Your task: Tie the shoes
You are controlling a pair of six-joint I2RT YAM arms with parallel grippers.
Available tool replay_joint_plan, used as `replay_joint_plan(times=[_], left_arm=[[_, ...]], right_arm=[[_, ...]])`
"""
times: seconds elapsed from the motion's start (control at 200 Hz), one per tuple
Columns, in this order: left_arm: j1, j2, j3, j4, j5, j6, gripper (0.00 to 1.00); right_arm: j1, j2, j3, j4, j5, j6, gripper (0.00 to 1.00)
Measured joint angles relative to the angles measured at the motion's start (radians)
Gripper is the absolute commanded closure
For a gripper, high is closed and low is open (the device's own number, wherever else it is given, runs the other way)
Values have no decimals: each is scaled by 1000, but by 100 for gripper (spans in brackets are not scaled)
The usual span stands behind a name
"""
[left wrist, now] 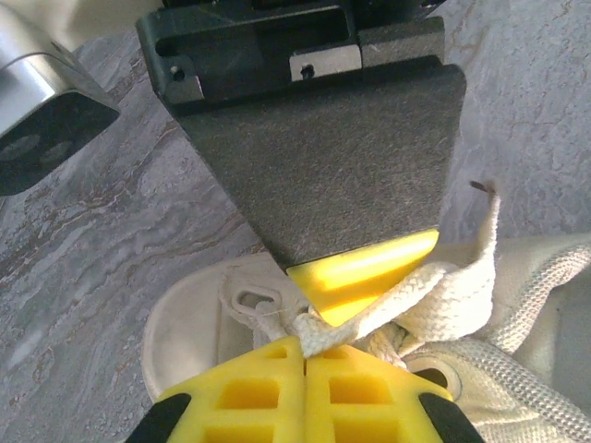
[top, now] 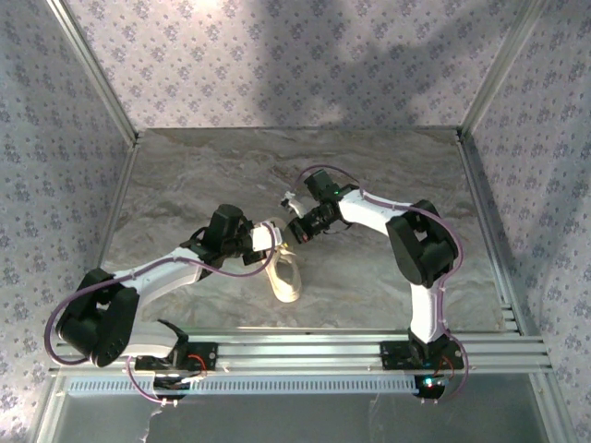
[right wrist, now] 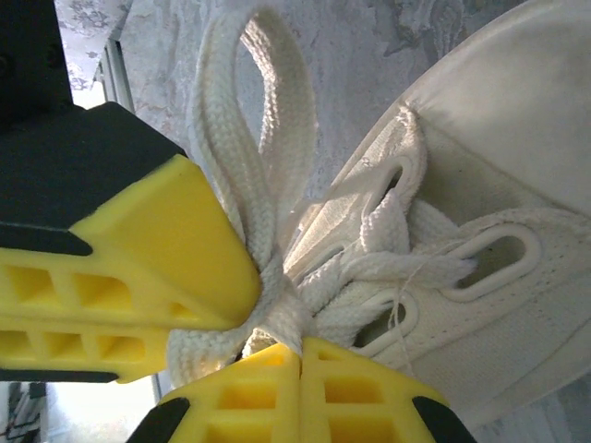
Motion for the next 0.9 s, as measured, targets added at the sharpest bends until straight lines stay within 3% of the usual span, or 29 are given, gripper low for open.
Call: replay_joint_plan(times=[0.155, 0.355, 0.625, 0.899], left_arm=[[0, -33, 0, -19, 0, 7, 81], [2, -129, 0, -87, -15, 13, 53], [121, -289, -7, -199, -46, 29, 42], [116, -182, -11, -209, -67, 53, 35]], right_arm=[[15, -30, 0, 2, 59, -18, 100], [26, -73, -2, 25, 123, -20, 100], [27, -74, -2, 28, 152, -24, 100], [35, -74, -2, 20, 163, -39, 100]])
